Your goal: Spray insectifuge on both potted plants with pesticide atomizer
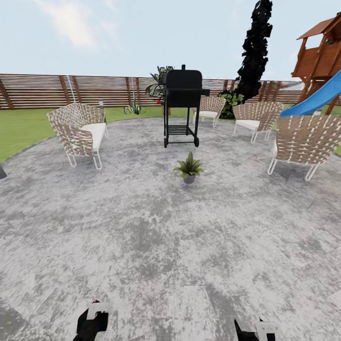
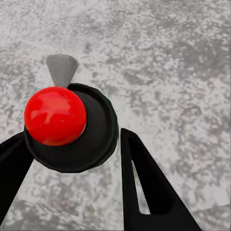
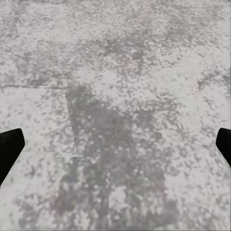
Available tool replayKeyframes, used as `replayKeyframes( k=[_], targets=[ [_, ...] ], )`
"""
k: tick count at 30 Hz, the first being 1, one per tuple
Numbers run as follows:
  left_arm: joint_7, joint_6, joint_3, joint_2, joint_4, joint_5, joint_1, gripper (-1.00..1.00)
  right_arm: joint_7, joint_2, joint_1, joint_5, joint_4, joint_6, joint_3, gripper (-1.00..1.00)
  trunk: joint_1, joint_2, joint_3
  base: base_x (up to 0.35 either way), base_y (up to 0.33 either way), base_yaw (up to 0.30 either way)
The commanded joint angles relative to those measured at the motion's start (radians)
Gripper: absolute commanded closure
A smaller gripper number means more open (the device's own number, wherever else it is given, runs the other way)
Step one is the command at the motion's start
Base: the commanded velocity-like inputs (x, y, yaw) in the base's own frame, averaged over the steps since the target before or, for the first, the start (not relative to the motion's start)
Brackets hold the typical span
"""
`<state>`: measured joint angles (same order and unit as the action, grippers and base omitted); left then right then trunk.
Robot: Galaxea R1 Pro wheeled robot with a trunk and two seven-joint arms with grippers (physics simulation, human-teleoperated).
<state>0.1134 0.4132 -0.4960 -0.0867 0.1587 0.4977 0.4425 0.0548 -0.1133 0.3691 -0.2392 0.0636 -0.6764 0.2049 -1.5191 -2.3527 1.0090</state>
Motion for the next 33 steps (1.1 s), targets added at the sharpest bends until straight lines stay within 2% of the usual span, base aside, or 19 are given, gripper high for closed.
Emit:
replayKeyframes(
  k=[1,33],
  targets=[
    [0.008,0.002,-0.009,0.0,0.001,0.001,0.001,1.0,0.005,0.0,0.001,-0.011,-0.001,-0.003,0.005,-1.0,0.0,0.0,0.001,0.341,0.0,0.0],
    [0.008,0.002,-0.009,0.0,0.001,0.001,0.0,1.0,0.007,0.0,0.001,-0.01,-0.001,-0.002,0.005,-1.0,0.0,0.0,0.001,0.341,0.0,0.0]
  ],
)
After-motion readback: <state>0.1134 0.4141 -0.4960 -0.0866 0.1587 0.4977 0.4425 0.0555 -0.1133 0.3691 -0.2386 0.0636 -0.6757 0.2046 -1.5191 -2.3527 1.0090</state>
